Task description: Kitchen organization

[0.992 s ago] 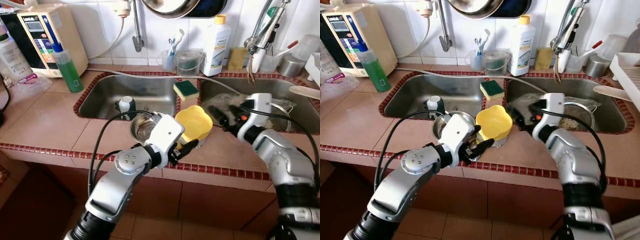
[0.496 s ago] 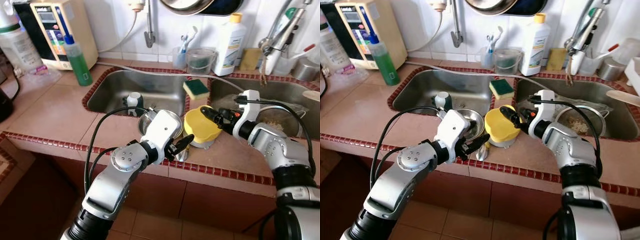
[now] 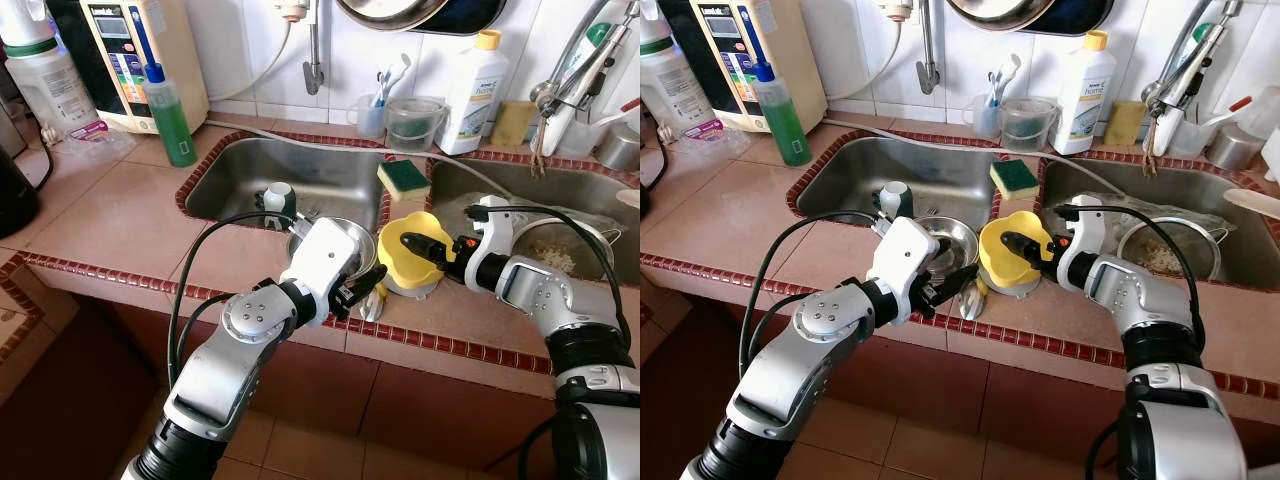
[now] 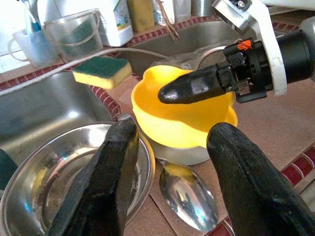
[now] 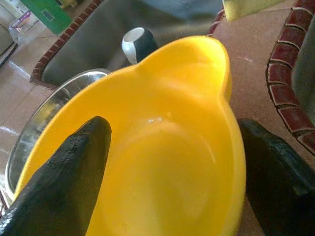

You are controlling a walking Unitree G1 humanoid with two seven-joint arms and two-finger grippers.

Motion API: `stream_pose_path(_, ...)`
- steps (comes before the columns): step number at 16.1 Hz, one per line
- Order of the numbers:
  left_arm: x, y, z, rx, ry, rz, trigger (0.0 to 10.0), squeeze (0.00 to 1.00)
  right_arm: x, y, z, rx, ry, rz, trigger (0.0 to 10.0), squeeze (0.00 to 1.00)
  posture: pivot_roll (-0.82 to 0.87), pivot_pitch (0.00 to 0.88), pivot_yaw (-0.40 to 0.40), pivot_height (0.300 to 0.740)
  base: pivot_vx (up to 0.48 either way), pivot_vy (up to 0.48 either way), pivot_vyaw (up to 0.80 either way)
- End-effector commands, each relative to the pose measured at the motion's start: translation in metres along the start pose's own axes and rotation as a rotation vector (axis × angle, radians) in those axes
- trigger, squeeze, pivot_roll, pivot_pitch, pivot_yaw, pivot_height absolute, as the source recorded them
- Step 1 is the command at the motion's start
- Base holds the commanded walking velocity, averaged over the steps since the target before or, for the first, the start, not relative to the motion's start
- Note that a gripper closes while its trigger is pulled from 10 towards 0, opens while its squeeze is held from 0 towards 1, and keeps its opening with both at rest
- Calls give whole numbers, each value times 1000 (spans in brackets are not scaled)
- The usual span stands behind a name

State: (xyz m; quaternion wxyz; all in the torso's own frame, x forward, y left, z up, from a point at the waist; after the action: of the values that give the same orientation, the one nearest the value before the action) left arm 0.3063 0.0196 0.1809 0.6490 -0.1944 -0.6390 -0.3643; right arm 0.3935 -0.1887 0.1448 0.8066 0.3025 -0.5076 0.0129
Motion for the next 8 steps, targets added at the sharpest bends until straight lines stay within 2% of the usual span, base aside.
stream_pose_path(1, 7, 0, 1, 11, -21, -24, 10000, 0, 3, -5, 4, -26, 0, -10, 0, 0, -219, 29, 25, 740, 0, 0, 0)
stream_pose_path(8, 9, 0, 0, 17, -30, -37, 10000, 0, 0, -16, 12, -78, 7, -28, 0, 0, -226, 17, 25, 740, 0, 0, 0)
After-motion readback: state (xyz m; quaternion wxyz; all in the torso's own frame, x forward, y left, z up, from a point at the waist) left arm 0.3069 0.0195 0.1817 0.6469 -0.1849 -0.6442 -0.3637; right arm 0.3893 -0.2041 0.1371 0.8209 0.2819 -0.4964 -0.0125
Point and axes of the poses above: a point about 5 cm out from each wrist's last joint towards the gripper, its own z axis pointing back from the gripper into the wrist, its own x axis along the axis of the wrist's last joint, y = z × x, the point moved 3 cm from there along -z, pointing out of the wrist towards the gripper, and after that the axes turned 3 degrees about -z, right-handed, at the moved point
